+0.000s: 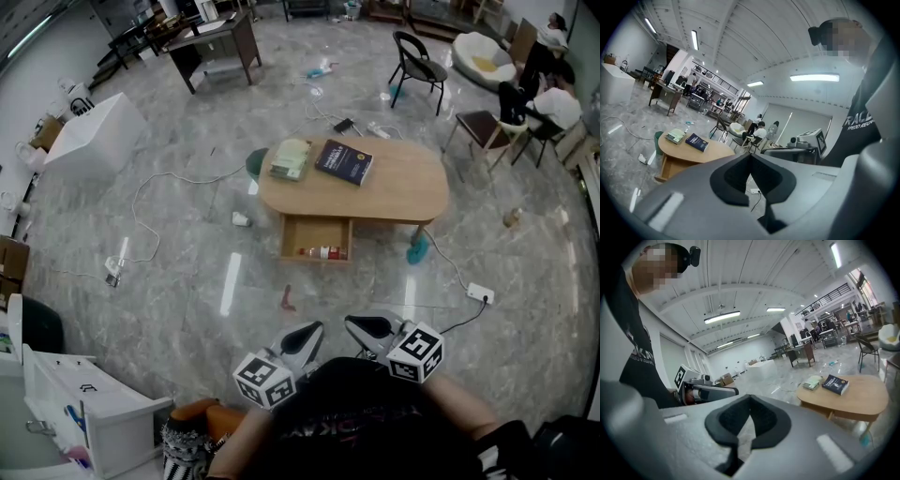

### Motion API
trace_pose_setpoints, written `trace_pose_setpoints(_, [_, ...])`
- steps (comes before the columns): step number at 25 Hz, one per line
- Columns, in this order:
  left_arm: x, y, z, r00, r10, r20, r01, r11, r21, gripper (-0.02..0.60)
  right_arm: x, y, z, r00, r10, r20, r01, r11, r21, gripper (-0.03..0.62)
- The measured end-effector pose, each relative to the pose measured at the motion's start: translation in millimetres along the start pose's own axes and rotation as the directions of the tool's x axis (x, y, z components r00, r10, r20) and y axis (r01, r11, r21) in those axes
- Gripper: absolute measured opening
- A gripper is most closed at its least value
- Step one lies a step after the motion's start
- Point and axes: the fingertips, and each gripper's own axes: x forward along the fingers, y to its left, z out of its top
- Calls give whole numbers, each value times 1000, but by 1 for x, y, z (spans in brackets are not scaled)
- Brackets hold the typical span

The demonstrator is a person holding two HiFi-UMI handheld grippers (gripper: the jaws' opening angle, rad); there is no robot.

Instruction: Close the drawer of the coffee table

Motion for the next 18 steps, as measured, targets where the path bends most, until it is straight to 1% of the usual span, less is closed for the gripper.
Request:
trace_pose_setpoints(4, [4,-3,-3,1000,-2,-9,2,1000,8,0,-3,-2,-3,1000,-2,-5,2,1000,-2,2])
trace_pose_setpoints(10, [9,-4,-5,1000,25,7,-25,999,-21,0,-13,-9,-4,1000,-5,-6,5,1000,-9,2])
trace_pose_setpoints(13, [16,-8,-5,999,31,9,-31,999,-22,0,-20,-15,-3,1000,-4,-7,4,1000,-9,2])
trace_pose_setpoints(18, [31,-15,-6,997,70,13,-70,997,-27,0,-36,-34,-6,1000,-1,-12,1,1000,-6,2])
